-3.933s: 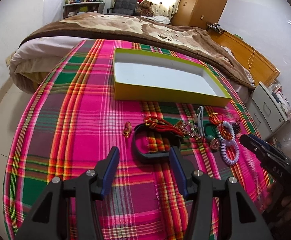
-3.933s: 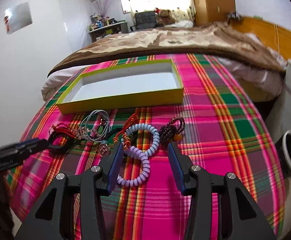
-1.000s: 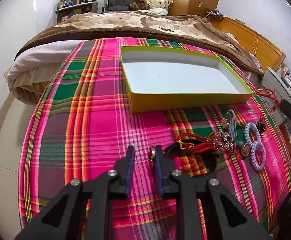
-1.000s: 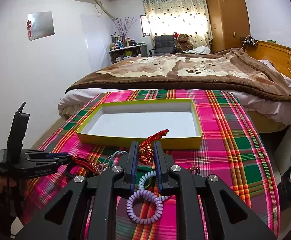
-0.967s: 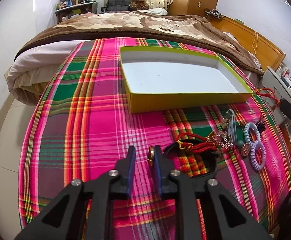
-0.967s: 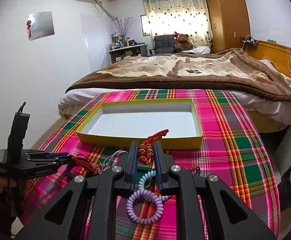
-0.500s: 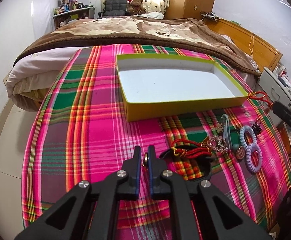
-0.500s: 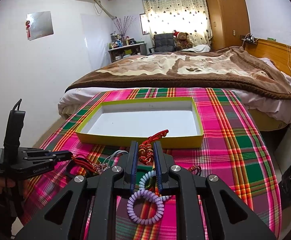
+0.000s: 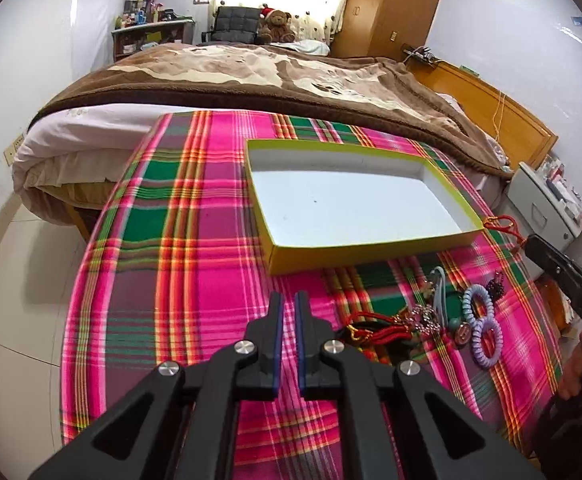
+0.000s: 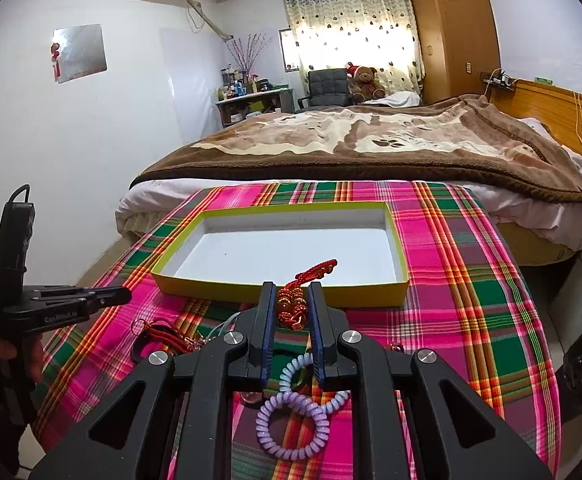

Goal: Organize jewelry

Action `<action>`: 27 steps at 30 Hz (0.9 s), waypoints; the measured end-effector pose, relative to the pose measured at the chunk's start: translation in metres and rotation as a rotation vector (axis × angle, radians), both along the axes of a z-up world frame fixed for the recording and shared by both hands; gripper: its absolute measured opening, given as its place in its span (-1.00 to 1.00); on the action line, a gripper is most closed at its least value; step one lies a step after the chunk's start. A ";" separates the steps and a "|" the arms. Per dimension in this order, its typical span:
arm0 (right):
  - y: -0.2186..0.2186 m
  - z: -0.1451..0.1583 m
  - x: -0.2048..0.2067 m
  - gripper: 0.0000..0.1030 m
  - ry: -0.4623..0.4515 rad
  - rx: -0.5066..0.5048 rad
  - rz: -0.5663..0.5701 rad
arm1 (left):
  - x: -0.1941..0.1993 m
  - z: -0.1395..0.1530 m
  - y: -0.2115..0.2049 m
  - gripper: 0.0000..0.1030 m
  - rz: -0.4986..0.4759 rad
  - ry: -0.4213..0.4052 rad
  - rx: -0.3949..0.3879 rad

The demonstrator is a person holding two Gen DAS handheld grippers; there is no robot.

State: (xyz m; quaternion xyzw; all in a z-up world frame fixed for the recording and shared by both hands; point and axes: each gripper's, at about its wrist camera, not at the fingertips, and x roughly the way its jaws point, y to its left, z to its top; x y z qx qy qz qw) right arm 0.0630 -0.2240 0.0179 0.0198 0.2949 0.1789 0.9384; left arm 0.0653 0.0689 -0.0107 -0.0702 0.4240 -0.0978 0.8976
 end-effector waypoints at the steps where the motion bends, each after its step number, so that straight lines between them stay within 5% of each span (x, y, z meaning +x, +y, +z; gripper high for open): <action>1: 0.000 0.000 0.000 -0.69 -0.001 0.002 0.002 | 0.000 -0.002 -0.002 -0.89 -0.008 0.009 0.001; 7: -0.001 0.000 0.001 -0.69 0.001 0.005 0.003 | -0.001 -0.018 -0.005 -0.79 -0.003 0.049 -0.011; 16: -0.002 -0.002 0.001 -0.69 0.008 -0.001 0.002 | -0.008 -0.019 -0.007 -0.29 0.000 0.034 -0.035; 25: -0.006 -0.002 0.001 -0.69 0.008 -0.002 -0.008 | -0.009 -0.029 -0.013 -0.30 -0.026 0.063 -0.036; 27: -0.005 -0.002 0.001 -0.69 0.009 -0.003 -0.009 | -0.010 -0.030 -0.012 -0.42 -0.024 0.068 -0.040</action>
